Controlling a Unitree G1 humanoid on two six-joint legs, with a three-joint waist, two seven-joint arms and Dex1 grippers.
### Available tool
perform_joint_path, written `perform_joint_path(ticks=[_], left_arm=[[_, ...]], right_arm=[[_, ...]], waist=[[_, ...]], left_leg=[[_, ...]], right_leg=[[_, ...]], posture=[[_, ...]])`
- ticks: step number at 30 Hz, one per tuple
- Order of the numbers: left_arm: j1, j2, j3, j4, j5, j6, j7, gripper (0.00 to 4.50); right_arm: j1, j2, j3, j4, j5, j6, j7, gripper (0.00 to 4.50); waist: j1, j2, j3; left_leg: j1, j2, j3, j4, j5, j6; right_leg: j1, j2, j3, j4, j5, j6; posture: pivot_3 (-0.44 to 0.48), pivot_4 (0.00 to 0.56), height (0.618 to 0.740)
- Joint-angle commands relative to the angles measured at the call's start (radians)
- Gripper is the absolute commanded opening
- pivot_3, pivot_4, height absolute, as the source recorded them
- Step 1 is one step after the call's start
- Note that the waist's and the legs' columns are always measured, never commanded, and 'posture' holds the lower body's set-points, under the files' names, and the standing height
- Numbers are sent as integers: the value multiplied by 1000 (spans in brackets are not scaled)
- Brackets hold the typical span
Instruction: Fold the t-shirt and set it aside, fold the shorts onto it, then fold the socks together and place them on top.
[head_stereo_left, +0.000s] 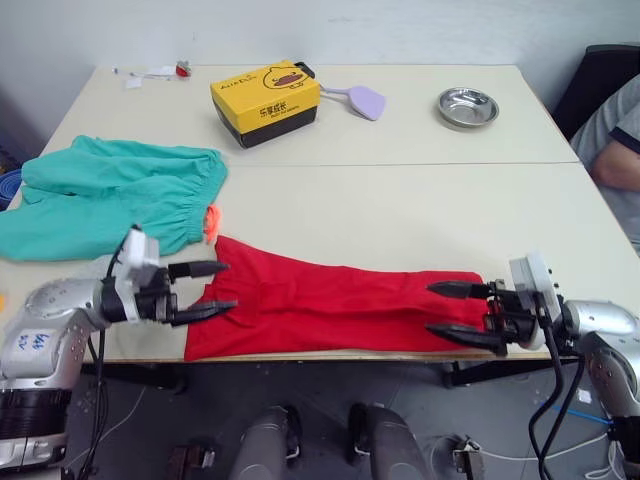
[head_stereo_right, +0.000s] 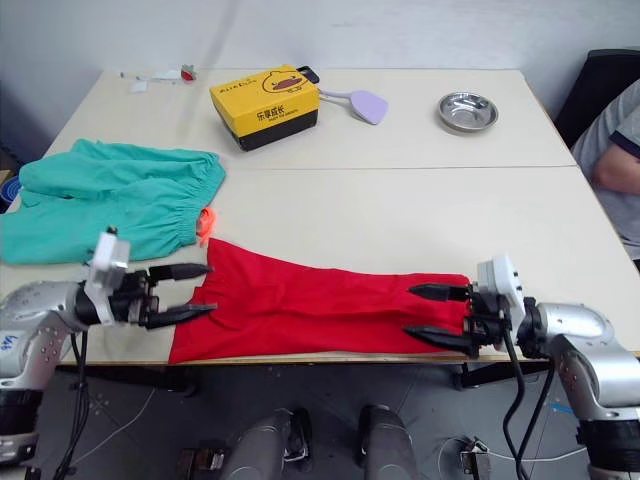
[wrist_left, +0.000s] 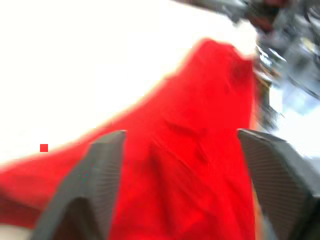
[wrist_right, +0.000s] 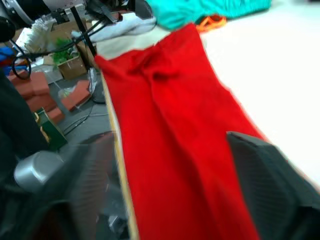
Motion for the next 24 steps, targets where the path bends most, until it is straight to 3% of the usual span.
perform_joint_path(ticks=[1,6,8,19,24], left_arm=[[-70,-53,-70,23,83,-20,97,2454],[-153,-115,-171,100,215,-81,160,682],[-165,-121,-220,141,276,-136,154,49],[-147,-121,-298,172,347,-236,64,17],[-116,-118,-299,133,277,-252,-60,17]], right_arm=[[-90,24,72,17,-110,-40,-66,2091],[-221,85,167,101,-233,-86,-124,184],[-254,106,224,135,-301,-127,-133,0],[-187,117,298,183,-425,-206,-142,0],[-169,132,294,235,-460,-223,-195,0]], waist=[[0,0,0],[-1,0,0],[-6,0,0],[-4,-1,0],[-5,-1,0]], left_leg=[[0,0,0,0,0,0],[-6,-1,2,0,3,-5],[-6,0,3,1,6,-1],[-6,0,4,3,3,-3],[-6,0,3,3,3,-3]], right_leg=[[0,0,0,0,0,0],[-5,1,0,0,0,0],[-6,3,0,0,0,0],[-5,2,0,1,1,1],[-5,2,0,1,1,1]], posture=[[0,150,740],[0,150,740],[0,150,740],[0,150,740],[0,150,740]])
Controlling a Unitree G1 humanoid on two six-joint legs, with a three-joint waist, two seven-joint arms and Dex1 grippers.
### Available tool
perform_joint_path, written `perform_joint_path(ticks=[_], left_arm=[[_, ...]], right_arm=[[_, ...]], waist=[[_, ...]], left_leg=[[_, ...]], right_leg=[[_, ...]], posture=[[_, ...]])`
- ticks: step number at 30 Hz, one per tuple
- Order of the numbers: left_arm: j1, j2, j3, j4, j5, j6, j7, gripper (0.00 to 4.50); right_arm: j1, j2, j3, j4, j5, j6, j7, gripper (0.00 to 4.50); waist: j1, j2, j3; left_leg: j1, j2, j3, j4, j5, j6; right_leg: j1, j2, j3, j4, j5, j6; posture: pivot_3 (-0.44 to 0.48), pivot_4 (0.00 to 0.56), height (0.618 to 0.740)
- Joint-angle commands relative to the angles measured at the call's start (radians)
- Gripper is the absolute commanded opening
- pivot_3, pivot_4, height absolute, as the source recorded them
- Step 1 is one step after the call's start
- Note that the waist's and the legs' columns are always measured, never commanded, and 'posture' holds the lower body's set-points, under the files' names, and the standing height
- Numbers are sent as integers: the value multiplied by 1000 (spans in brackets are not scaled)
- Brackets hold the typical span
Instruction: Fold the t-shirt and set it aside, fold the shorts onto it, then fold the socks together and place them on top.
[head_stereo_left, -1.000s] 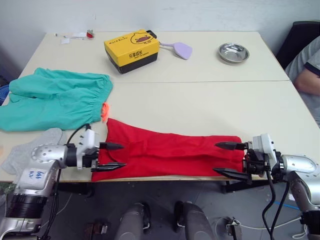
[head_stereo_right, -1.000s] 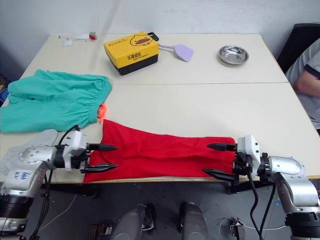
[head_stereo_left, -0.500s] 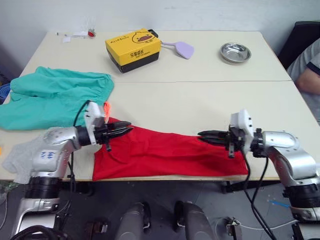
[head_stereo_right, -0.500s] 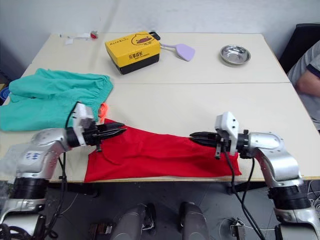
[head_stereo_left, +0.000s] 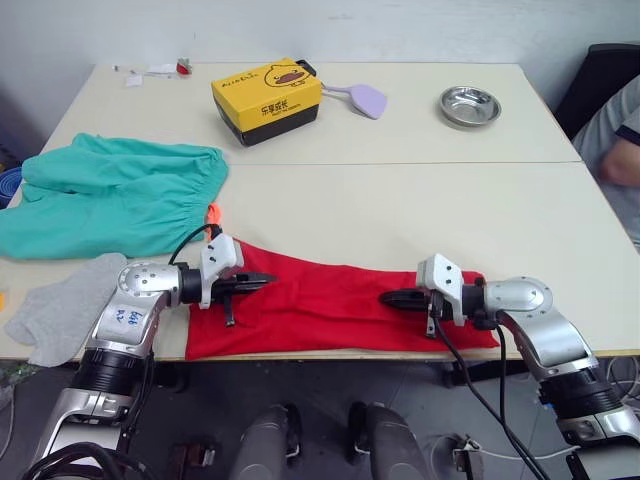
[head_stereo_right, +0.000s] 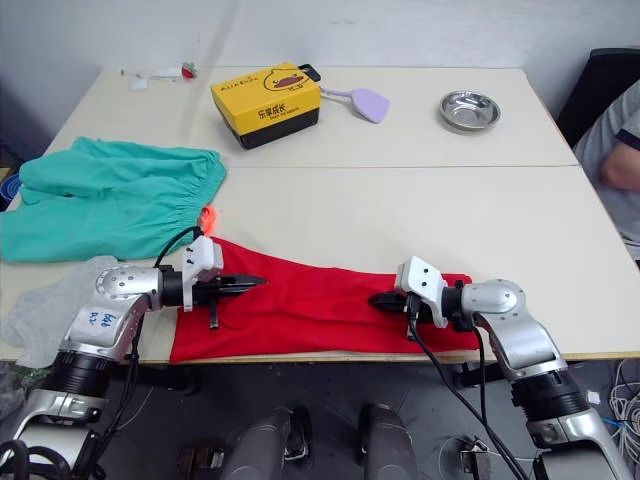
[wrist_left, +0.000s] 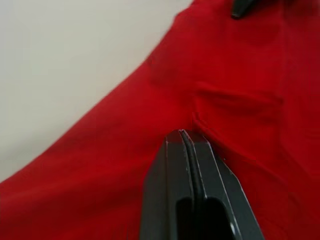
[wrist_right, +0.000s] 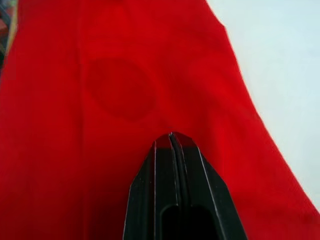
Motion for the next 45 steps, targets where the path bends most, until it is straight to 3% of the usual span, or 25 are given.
perform_joint_path(ticks=[1,11,18,21,24,33,40,45], left_arm=[[29,19,17,-70,-77,-7,-106,17],[140,140,50,-119,-96,-66,-258,17],[206,160,200,-206,-230,19,-217,17],[260,189,240,-240,-213,14,-192,17],[259,152,244,-248,-188,12,-101,17],[196,-31,83,-244,-18,32,172,17],[238,-22,103,-246,38,66,280,17],[260,-18,186,-206,7,32,310,17]], right_arm=[[16,8,-15,20,-17,-9,-32,0],[35,12,-16,-2,2,17,-54,0],[64,2,-28,-40,17,40,-62,0],[71,1,-32,-51,20,49,-63,0],[73,12,-34,-54,22,43,-67,0],[126,53,-22,-120,-48,-23,-154,0],[286,-25,-222,-145,-13,-41,-223,0],[345,-68,-424,-5,75,-118,-198,0]], waist=[[-2,0,0],[-19,0,0],[-22,0,0],[-23,0,0],[-21,0,0],[-20,-1,-1],[-18,-2,-1],[0,-2,-1]], left_leg=[[0,0,0,0,0,0],[1,0,-2,0,0,0],[1,0,-2,-2,0,0],[1,0,-2,-2,0,0],[1,0,-2,-2,0,0],[1,-1,-2,-3,0,0],[2,0,-2,-2,0,0],[3,-1,-2,-2,-1,1]], right_leg=[[0,0,0,0,0,0],[2,-1,0,-1,0,0],[2,-1,0,-1,0,-1],[2,-1,0,-1,0,0],[2,-1,0,-1,0,-1],[2,0,0,-1,0,0],[3,0,0,-1,0,0],[4,-1,0,-2,0,0]], posture=[[0,150,740],[0,150,740],[0,150,740],[0,150,740],[0,150,740],[0,150,740],[0,150,740],[0,150,740]])
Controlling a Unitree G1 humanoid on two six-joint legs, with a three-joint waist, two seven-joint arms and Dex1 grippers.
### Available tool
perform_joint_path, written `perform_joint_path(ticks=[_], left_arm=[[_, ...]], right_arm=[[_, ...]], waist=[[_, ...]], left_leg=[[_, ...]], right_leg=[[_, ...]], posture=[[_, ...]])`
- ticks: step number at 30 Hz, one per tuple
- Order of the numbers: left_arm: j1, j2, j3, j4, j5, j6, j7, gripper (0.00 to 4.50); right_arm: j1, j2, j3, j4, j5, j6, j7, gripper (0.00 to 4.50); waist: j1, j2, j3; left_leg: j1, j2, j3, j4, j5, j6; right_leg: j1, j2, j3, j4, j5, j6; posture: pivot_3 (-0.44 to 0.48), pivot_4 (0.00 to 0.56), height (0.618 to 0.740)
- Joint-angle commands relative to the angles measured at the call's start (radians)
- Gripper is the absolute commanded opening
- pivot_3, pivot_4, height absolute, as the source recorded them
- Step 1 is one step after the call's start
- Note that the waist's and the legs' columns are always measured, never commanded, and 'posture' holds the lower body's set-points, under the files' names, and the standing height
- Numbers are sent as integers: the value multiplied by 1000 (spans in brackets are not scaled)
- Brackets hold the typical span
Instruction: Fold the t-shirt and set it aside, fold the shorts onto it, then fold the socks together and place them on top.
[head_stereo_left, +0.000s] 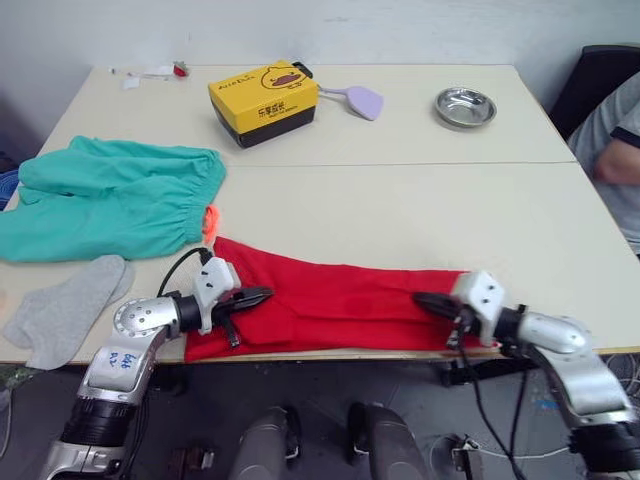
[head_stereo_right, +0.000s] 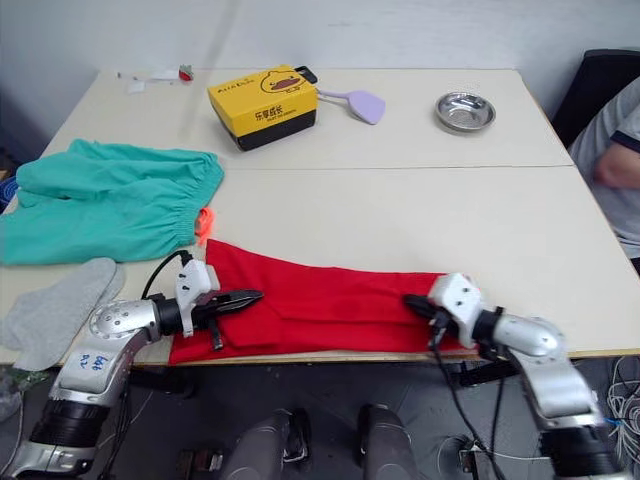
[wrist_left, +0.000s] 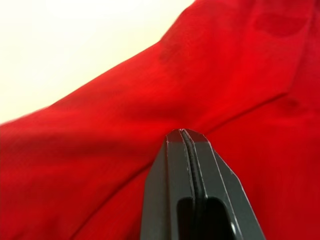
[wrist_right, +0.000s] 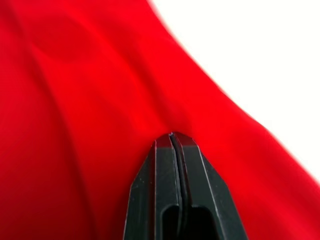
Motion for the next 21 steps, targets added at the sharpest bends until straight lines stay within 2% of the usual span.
perform_joint_path(ticks=[1,5,10,15,18,21], left_arm=[[13,10,72,33,-22,-21,25,17],[16,10,113,65,-56,-41,3,17],[20,9,174,41,-174,-31,-81,17],[-39,15,151,59,-164,-22,-81,17],[-77,1,114,102,-107,-34,-45,17],[-114,-12,82,160,-59,-44,-15,17]], right_arm=[[30,-24,-143,115,83,-82,45,0],[26,-30,-230,212,156,-139,108,0],[26,-13,-261,86,328,-54,188,0],[106,-1,-121,-176,331,58,166,0],[131,14,-39,-226,243,76,96,0],[144,32,-14,-201,164,85,8,0]], waist=[[5,0,0],[6,0,0],[-2,0,0],[7,0,0],[13,0,0],[12,1,0]], left_leg=[[1,0,0,-1,0,0],[2,0,0,-2,0,0],[3,1,1,-2,0,0],[4,1,0,-3,-1,1],[4,0,0,-2,-1,1],[3,0,0,-2,-1,0]], right_leg=[[0,0,0,0,0,0],[0,1,0,0,-1,-1],[1,1,0,1,-1,-1],[2,1,0,1,-1,-2],[2,0,0,0,-1,-1],[1,-1,1,-1,-1,-1]], posture=[[0,150,740],[0,150,740],[0,150,740],[0,150,740],[0,150,740],[0,150,740]])
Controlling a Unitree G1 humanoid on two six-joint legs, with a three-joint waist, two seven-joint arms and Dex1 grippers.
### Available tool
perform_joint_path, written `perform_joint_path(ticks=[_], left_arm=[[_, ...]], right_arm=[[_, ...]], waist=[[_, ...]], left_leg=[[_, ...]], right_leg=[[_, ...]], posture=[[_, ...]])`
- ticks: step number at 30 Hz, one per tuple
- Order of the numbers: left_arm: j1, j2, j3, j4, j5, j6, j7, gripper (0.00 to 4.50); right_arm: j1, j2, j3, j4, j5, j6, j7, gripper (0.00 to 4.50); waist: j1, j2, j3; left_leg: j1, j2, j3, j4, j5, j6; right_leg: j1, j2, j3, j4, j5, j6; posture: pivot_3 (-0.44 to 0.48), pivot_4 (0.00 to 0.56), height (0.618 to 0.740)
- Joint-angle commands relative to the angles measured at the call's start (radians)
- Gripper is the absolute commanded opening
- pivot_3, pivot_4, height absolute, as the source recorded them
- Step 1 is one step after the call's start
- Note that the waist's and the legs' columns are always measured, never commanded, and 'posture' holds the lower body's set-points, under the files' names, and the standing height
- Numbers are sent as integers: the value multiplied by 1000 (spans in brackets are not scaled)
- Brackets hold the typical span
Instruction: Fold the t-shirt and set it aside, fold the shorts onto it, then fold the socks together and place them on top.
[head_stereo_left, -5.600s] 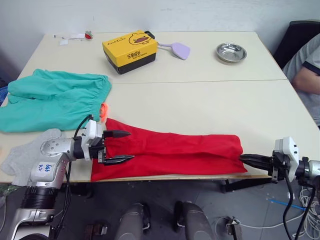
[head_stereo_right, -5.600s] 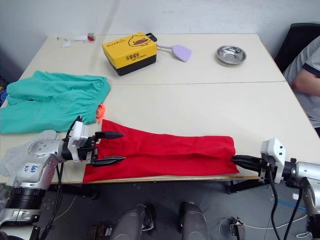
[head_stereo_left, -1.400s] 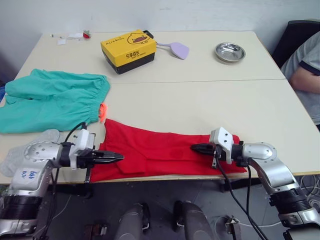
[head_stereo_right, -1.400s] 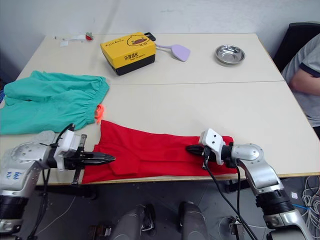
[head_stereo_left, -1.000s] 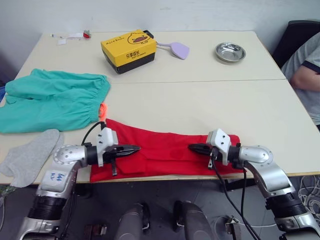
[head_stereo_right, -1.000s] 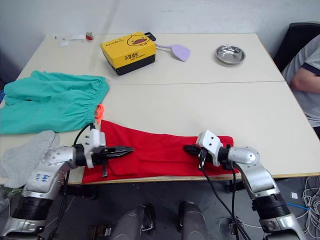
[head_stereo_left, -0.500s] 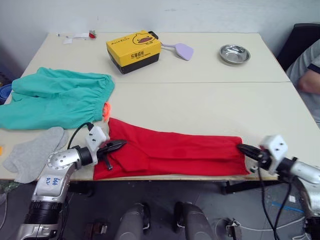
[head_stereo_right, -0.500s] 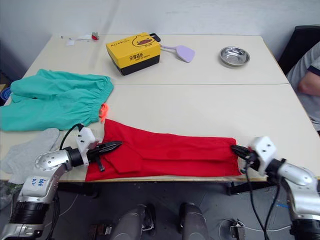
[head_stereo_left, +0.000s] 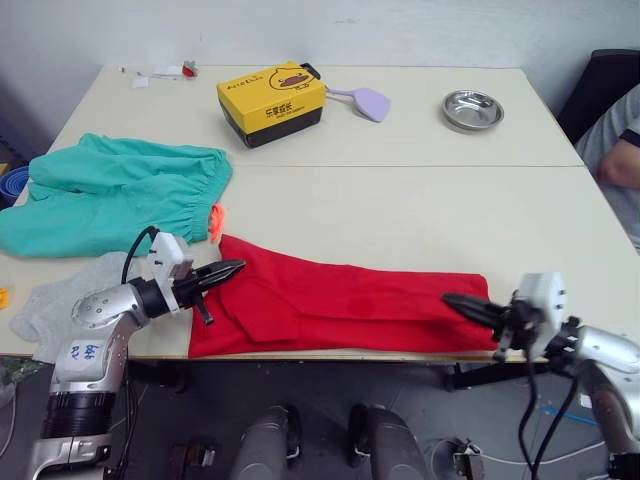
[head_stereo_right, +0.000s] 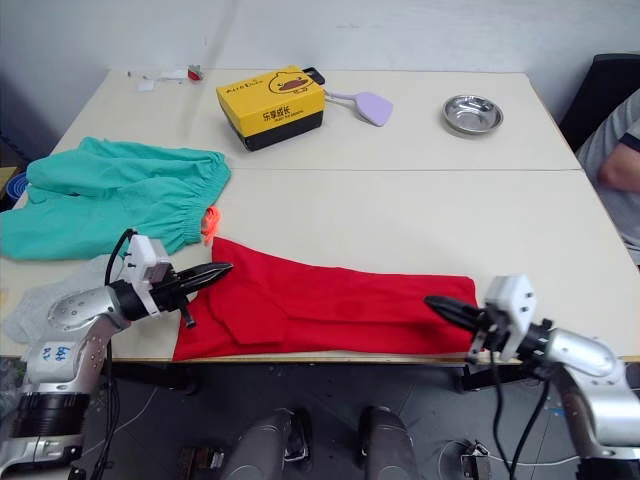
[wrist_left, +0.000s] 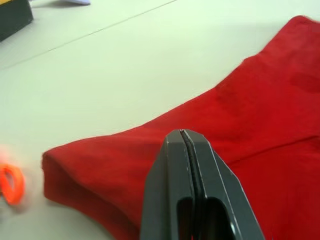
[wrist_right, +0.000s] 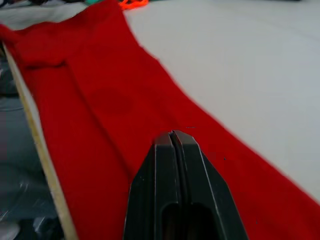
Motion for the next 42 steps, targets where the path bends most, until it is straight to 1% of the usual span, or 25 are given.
perform_joint_path(ticks=[1,3,6,9,11,13,15,17,20,23,26,28,29,31,33,34,36,37,39,40,41,42], left_arm=[[-35,-7,-33,55,58,-23,39,17],[-45,-3,-44,89,88,-38,55,17],[-49,1,-41,125,107,-45,77,17],[-35,15,-36,135,118,-57,77,17],[-22,17,-12,124,92,-58,68,17],[-11,20,16,101,43,-63,30,17],[-1,29,48,72,-15,-62,-25,17],[0,48,67,70,-30,-56,-46,17],[-15,61,82,73,-65,-60,-93,17],[-30,52,74,47,-98,-41,-123,17],[-56,30,1,71,-16,-56,-84,17],[-80,21,-32,119,41,-69,-42,17],[-95,10,-30,146,55,-78,-12,17],[-113,-7,-22,177,60,-78,21,17],[-114,-9,-28,189,66,-87,15,17],[-110,-4,-28,195,68,-89,11,17],[-97,4,-14,193,38,-39,-4,17],[-93,8,1,195,32,-54,-7,17],[-84,15,32,173,-13,-41,-34,380],[-77,16,55,144,-53,-33,-57,570],[-64,24,76,104,-102,3,-87,868],[-44,37,99,48,-153,29,-120,1159]], right_arm=[[26,4,-7,17,-83,-9,-82,0],[52,-9,-27,55,-116,-35,-90,0],[81,-7,-91,81,-93,-32,-104,0],[115,-31,-149,131,-97,-77,-69,0],[126,-42,-204,187,-59,-129,-11,0],[119,-45,-246,196,9,-136,48,0],[79,-42,-282,172,96,-85,67,0],[27,-43,-298,153,159,-21,54,0],[-65,-45,-244,105,191,69,25,0],[-134,-33,-156,55,162,132,-9,0],[-206,6,-1,57,67,183,-73,0],[-238,33,70,100,10,190,-100,0],[-247,51,84,122,-6,173,-106,0],[-247,73,83,159,-25,147,-123,0],[-231,68,72,184,-44,117,-112,0],[-220,60,54,201,-48,100,-105,0],[-203,39,15,230,-49,68,-89,0],[-195,26,-11,253,-45,46,-74,0],[-184,7,-64,282,-5,29,-31,0],[-172,2,-99,267,51,16,32,0],[-149,-14,-129,232,112,53,85,169],[-124,-41,-155,199,129,47,128,351]], waist=[[-1,0,0],[-1,0,0],[-2,0,0],[-3,0,0],[-4,0,0],[-6,0,0],[-11,0,0],[-14,0,0],[-14,0,0],[-11,0,0],[-4,0,0],[-3,0,0],[-3,0,0],[-3,0,0],[-6,0,0],[-6,0,0],[-6,0,0],[-6,0,0],[-6,0,0],[-6,0,0],[-6,0,0],[-6,0,0]], left_leg=[[0,0,0,0,0,0],[-2,0,0,0,0,-1],[-2,0,0,-1,0,-1],[0,0,0,0,0,0],[2,1,0,-1,-3,3],[2,1,0,-1,-3,4],[2,1,1,-2,-3,4],[2,2,1,-2,-2,3],[3,2,0,-2,-2,2],[3,2,0,-2,-2,2],[2,2,0,-2,0,-2],[1,1,0,-2,0,-3],[0,0,0,-1,0,-3],[-2,0,0,-1,0,-2],[-6,0,0,1,0,-1],[-7,0,1,1,0,-1],[-7,0,1,1,0,0],[-7,0,1,1,0,0],[-6,0,1,2,1,0],[-6,0,1,2,1,0],[-6,0,1,2,1,0],[-6,1,0,2,1,0]], right_leg=[[0,0,0,0,0,0],[-2,0,0,-1,0,0],[-2,1,-1,0,0,0],[0,1,-1,0,0,0],[2,1,0,0,0,0],[2,1,0,-1,0,0],[1,1,0,-1,0,0],[1,2,0,0,0,-1],[1,1,0,1,-1,-1],[1,1,0,0,-1,-1],[0,1,0,0,-1,-2],[-1,0,0,0,-1,-2],[-1,0,0,0,-1,-1],[-2,0,-1,0,0,-1],[-6,0,-1,0,0,0],[-6,1,-1,0,0,0],[-5,1,-2,0,0,0],[-5,1,-2,0,0,0],[-4,2,-2,0,0,0],[-4,2,-2,1,0,0],[-4,2,-2,1,0,1],[-4,2,-2,1,0,1]], posture=[[0,150,740],[0,150,740],[0,150,740],[0,150,740],[0,150,740],[0,150,740],[0,150,740],[0,150,740],[0,150,740],[0,150,740],[0,150,740],[0,150,740],[0,150,740],[0,150,740],[0,150,740],[0,150,740],[0,150,740],[0,150,740],[0,150,740],[0,150,740],[0,150,740],[0,150,740]])
